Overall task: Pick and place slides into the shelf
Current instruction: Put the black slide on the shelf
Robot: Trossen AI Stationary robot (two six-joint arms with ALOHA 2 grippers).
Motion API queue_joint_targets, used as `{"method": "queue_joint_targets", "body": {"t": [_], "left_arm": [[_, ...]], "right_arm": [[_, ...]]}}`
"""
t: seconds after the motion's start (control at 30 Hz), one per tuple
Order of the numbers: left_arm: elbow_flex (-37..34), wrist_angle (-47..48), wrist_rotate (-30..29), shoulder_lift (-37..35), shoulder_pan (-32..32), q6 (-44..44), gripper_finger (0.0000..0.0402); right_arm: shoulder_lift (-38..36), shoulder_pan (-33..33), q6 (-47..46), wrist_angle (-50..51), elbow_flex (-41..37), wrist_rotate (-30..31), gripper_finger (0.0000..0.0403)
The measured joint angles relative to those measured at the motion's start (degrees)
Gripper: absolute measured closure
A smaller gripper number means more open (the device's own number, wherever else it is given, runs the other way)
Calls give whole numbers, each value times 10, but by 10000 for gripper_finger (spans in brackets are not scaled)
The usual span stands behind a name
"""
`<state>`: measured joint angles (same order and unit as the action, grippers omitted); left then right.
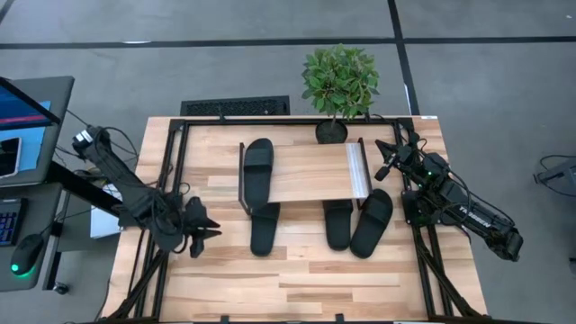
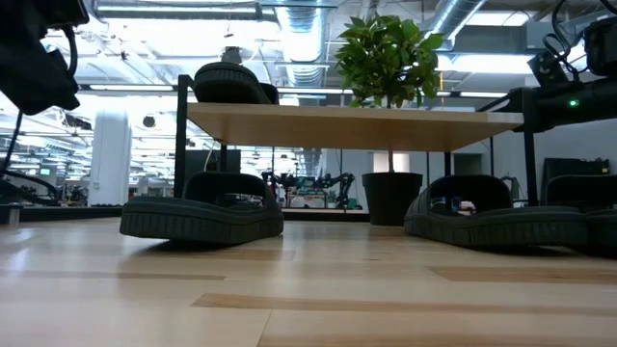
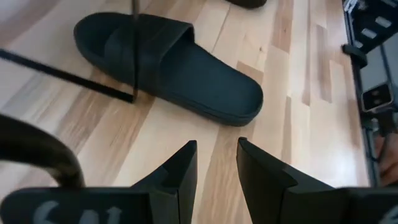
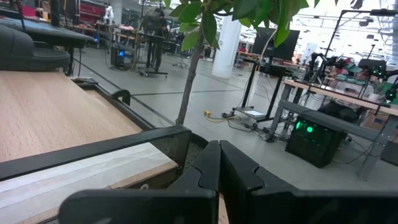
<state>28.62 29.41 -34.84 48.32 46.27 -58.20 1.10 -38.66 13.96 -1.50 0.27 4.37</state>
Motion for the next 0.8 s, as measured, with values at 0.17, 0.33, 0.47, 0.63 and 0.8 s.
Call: {"method": "queue_joint_targets", "body": {"t": [0.17,0.33,0.47,0.63,0.8], "left_arm": [[0,-81,7,49,3,57,301],[0,-184,36,101,3,73,301],[0,-229,31,140,2,75,301],[0,-237,12,193,1,89,301],[0,-249,-1,256,-9,128,301]], "right_arm": [[0,0,0,0,0,0,403],[0,0,0,0,0,0,403],[0,0,0,0,0,0,403],[0,0,0,0,0,0,403],[0,0,0,0,0,0,403]]}}
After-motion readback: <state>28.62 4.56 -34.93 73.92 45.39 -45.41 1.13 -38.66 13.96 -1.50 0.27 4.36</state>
